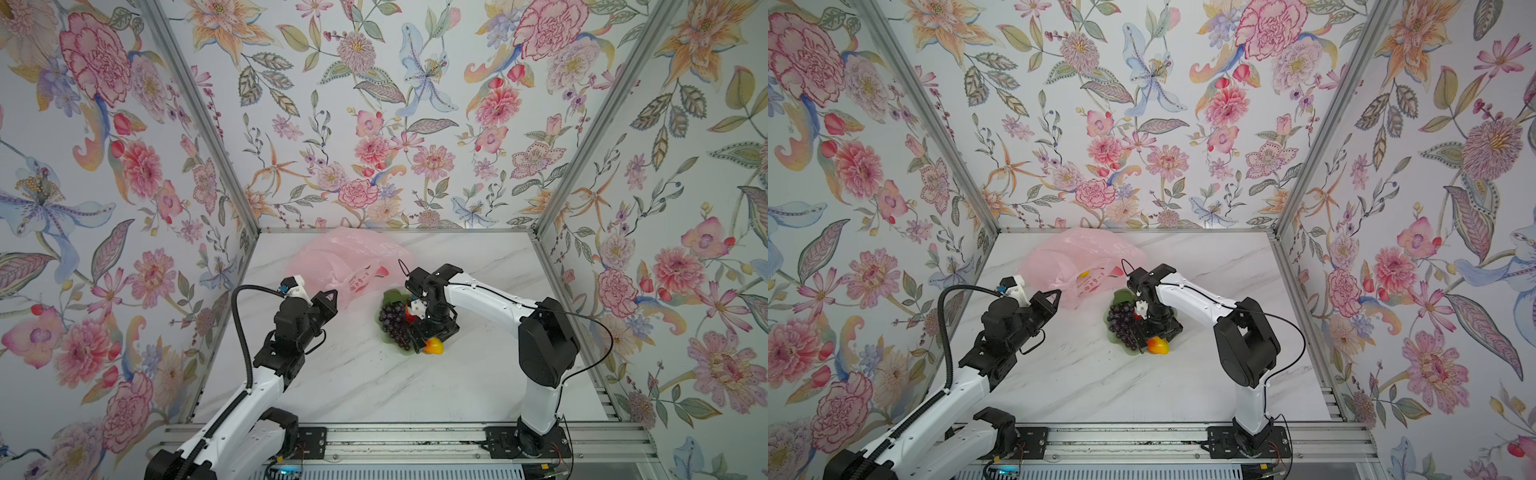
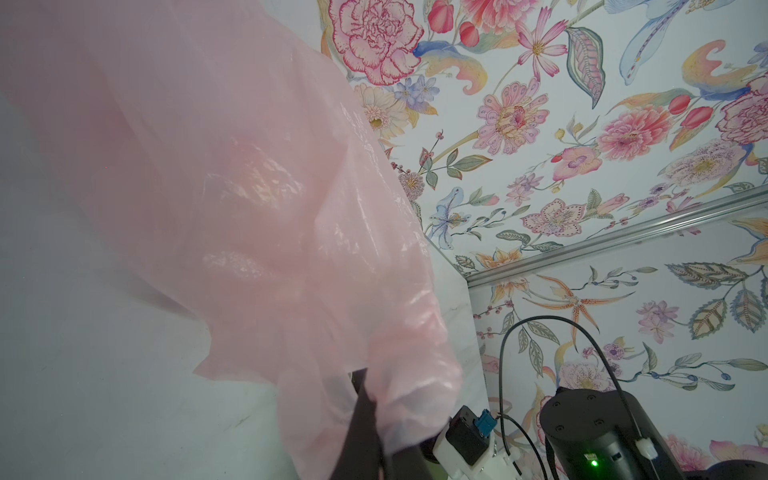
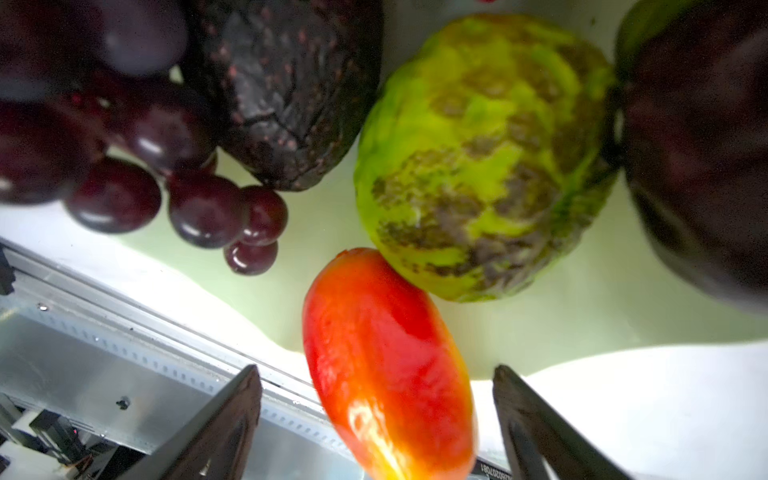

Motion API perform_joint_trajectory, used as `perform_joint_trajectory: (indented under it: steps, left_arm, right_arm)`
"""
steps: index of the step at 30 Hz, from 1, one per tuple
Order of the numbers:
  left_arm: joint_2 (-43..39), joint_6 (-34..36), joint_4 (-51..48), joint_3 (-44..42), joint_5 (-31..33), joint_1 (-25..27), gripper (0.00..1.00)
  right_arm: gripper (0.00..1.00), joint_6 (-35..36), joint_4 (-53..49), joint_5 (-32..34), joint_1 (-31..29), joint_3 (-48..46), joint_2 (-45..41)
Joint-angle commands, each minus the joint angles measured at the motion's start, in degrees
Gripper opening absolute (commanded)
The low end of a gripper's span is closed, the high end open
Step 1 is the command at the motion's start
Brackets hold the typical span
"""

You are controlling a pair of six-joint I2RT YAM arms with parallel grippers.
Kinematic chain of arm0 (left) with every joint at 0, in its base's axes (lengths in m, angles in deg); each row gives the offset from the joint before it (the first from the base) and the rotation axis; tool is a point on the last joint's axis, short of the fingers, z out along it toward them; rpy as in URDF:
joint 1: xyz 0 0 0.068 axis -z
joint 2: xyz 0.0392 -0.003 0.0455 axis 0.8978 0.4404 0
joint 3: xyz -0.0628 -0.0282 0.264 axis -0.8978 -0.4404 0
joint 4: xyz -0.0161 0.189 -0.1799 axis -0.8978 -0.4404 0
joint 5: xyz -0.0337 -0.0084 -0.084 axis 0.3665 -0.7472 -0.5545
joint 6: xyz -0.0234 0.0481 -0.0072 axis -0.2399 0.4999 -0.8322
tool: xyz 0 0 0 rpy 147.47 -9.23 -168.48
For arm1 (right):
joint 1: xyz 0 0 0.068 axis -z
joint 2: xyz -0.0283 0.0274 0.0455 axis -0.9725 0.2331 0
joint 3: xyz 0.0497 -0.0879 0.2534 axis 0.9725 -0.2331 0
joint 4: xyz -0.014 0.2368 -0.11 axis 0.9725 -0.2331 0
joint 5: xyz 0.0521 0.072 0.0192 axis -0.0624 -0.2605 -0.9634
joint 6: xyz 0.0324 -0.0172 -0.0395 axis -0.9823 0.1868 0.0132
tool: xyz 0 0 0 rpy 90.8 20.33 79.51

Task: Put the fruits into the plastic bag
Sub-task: 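Lower the right gripper into the dish toward the red-yellow mango, then close the right gripper on the red-yellow mango and lift it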

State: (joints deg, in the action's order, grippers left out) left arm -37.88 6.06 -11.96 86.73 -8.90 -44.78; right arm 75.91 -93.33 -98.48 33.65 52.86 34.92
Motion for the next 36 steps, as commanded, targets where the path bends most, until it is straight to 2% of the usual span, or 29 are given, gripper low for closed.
perform_joint_trajectory:
  steps: [1, 8, 12, 19, 25, 31, 36]
  left_arm:
    - [-0.4, 0.1, -0.1, -0.3, -0.4, 0.3, 0.00]
    - [-1.1, 0.1, -0.8, -0.5, -0.2, 0.2, 0.00]
    - [-1.2, 0.1, -0.8, -0.5, 0.0, 0.2, 0.00]
    - [-0.9, 0.1, -0.7, -0.3, 0.1, 0.3, 0.00]
    - [-1.0, 0.0, -0.7, -0.6, 0.4, 0.1, 0.00]
    - [-0.6, -0.1, -0.3, -0.5, 0.4, 0.1, 0.00]
    - [0.0, 0.0, 0.0, -0.1, 0.3, 0.1, 0.00]
  right_arm:
    - [0.88, 6.3, 0.0, -2.8, 0.3, 0.7, 0.6]
    - [0.86, 7.1, -0.5, 0.0, 1.8, 1.8, 1.1]
    - [0.82, 6.9, -0.4, 1.3, 1.9, 3.5, 2.1]
    - [0.77, 6.8, -0.4, -0.1, 1.7, 5.4, 3.8]
    - [0.69, 6.8, -0.4, -1.0, 1.5, 5.5, 4.9]
    - [0.54, 7.0, -0.4, -1.2, 1.6, 5.8, 4.8]
    - [0.49, 6.3, -0.6, -1.2, 2.0, 6.9, 3.9]
